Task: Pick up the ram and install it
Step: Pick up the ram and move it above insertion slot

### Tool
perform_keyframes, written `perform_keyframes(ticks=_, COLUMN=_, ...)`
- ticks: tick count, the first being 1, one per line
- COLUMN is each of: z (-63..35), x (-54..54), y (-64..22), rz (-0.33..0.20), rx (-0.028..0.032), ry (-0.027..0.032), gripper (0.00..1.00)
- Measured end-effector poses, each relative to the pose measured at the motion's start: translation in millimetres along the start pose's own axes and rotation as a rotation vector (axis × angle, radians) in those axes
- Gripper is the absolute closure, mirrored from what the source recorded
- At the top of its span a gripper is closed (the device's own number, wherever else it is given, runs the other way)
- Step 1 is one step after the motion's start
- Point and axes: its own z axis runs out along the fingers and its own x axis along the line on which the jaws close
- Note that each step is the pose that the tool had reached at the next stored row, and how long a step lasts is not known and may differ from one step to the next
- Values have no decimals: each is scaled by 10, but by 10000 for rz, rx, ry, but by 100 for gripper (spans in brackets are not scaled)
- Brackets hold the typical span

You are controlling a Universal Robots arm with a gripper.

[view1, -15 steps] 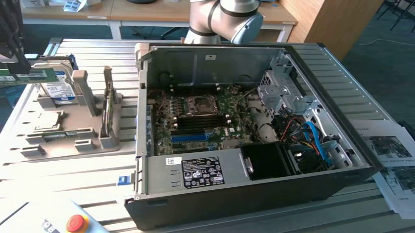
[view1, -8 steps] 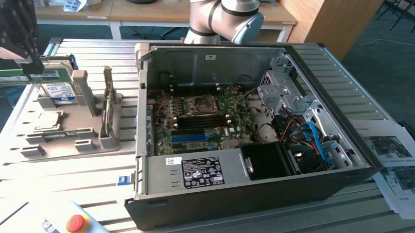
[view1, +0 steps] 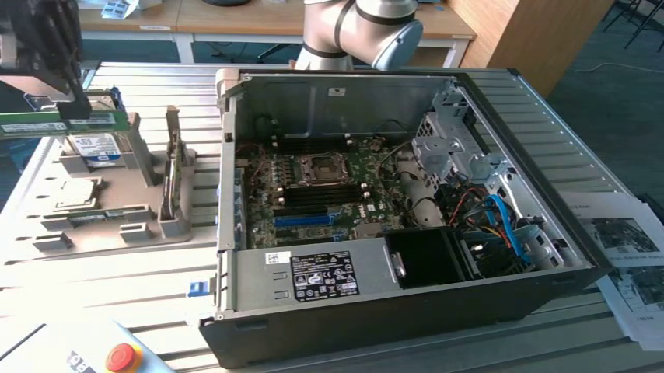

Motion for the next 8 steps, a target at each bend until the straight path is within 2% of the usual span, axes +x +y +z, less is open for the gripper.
perform_keyframes(ticks=8, z=-7, x=16, y=-153, rz=1, rx=1, ry=0, gripper=89)
